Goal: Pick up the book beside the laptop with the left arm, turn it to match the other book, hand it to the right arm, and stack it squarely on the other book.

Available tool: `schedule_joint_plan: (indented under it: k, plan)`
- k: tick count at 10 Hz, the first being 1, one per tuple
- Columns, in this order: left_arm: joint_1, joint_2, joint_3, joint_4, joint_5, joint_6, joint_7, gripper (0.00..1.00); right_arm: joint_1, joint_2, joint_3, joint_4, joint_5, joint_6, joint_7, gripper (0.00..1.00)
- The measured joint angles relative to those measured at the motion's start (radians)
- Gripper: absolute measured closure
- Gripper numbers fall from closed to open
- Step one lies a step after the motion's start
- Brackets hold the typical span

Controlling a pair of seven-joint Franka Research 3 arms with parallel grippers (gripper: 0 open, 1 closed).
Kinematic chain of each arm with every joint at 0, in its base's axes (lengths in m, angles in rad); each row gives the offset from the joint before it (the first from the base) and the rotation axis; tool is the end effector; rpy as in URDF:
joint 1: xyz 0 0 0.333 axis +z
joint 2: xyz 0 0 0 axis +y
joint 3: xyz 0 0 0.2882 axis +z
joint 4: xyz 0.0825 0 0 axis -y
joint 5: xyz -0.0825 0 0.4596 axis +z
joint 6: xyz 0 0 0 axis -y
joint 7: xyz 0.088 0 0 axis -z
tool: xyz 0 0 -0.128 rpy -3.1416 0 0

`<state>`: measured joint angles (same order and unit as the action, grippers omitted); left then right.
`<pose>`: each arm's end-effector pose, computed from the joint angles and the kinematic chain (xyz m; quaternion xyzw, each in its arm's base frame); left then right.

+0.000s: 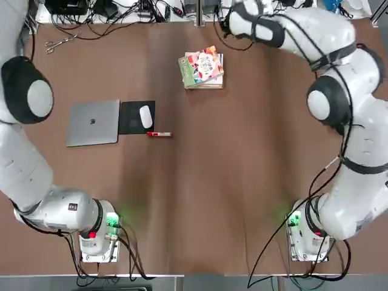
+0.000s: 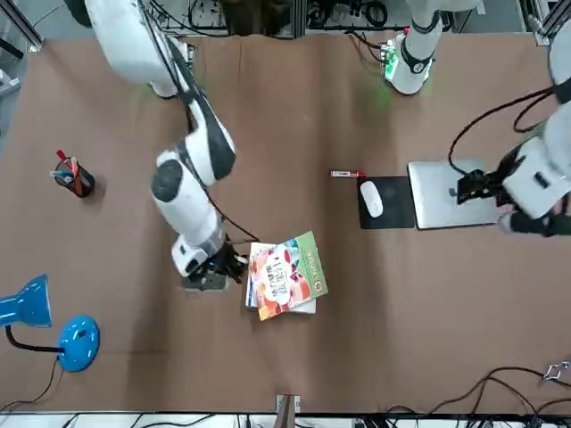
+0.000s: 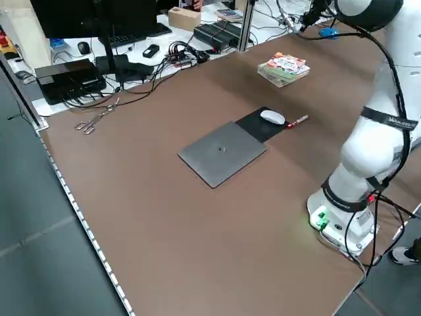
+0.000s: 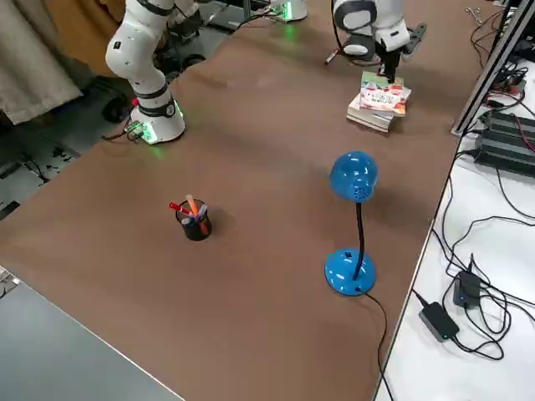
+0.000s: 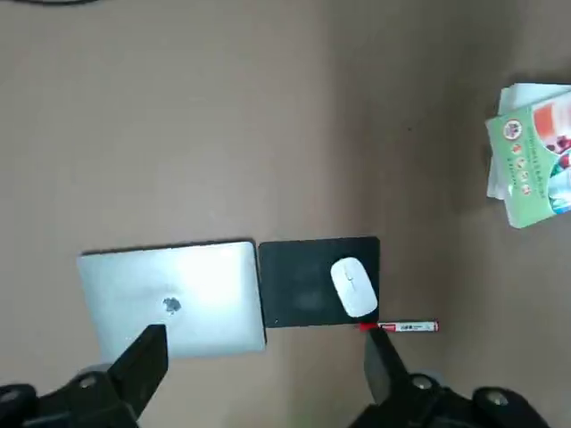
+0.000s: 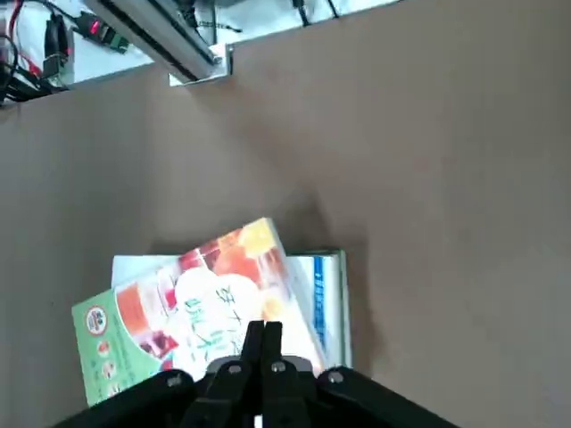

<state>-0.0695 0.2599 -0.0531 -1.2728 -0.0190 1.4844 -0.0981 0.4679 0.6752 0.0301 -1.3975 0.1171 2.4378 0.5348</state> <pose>0.6866 -0.0828 0.5584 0.9995 -0.0121 -0.0256 0.0136 0.7172 0.3873 0.2698 -0.9801 0.0600 -0.1309 0.1364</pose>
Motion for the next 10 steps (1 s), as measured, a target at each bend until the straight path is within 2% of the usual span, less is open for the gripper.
schedule_joint_plan:
  k: [2, 4, 7, 10]
  plan:
    - [0.038, -0.112, -0.011, -0.169, -0.001, 0.096, -0.002, 0.01, 0.021, 0.075, -0.001, 0.005, 0.000, 0.107, 0.019, 1.00]
    - [0.035, -0.170, -0.022, -0.258, -0.001, 0.125, -0.026, 0.00, 0.039, 0.157, -0.002, 0.053, 0.000, 0.147, 0.022, 0.99]
    - [0.008, -0.177, 0.010, -0.279, -0.001, 0.133, -0.039, 0.00, 0.060, 0.241, -0.010, 0.134, 0.000, 0.153, 0.025, 0.99]
    - [0.007, -0.177, 0.017, -0.279, -0.001, 0.137, -0.036, 0.00, 0.064, 0.270, -0.018, 0.146, 0.000, 0.153, 0.025, 0.99]
